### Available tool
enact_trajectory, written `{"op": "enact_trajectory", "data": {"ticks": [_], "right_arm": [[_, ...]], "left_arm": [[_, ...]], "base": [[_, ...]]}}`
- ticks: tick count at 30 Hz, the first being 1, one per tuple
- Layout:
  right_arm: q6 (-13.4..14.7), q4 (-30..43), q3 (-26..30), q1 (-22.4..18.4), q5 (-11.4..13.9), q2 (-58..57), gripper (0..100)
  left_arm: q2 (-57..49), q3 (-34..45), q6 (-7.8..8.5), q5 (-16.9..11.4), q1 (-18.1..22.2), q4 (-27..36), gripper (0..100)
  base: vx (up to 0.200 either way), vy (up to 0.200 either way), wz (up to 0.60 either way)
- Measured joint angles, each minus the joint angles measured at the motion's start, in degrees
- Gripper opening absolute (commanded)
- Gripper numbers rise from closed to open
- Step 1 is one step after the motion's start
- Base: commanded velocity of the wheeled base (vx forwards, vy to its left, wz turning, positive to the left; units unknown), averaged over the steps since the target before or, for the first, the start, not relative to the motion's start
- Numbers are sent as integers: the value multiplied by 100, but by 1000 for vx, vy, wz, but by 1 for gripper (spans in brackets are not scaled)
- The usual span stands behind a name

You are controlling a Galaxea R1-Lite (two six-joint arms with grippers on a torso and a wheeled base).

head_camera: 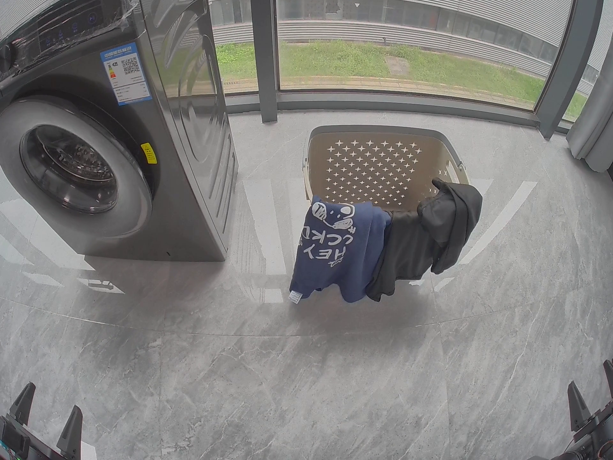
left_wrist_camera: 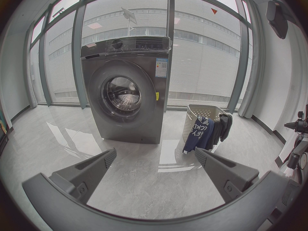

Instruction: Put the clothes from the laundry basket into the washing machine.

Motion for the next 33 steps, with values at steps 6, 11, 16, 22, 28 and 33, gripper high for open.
{"op": "enact_trajectory", "data": {"ticks": [6, 11, 16, 22, 28, 33], "right_arm": [[0, 2, 0, 2, -2, 0, 100], [0, 2, 0, 2, -2, 0, 100], [2, 2, 0, 0, -2, 0, 100], [0, 2, 0, 0, 0, 0, 100], [0, 2, 0, 0, -2, 0, 100], [0, 2, 0, 2, -2, 0, 100]], "left_arm": [[0, 0, 0, -2, 1, -5, 100], [0, 0, 0, 2, 0, -5, 100], [0, 0, 0, 4, 0, -5, 100], [0, 0, 0, 2, 0, -2, 100], [0, 0, 0, 4, 1, -2, 100], [0, 0, 0, 4, 1, -2, 100]], "base": [[100, 0, 0], [0, 0, 0], [0, -160, 0], [0, -200, 0], [0, -200, 0], [0, -200, 0]]}}
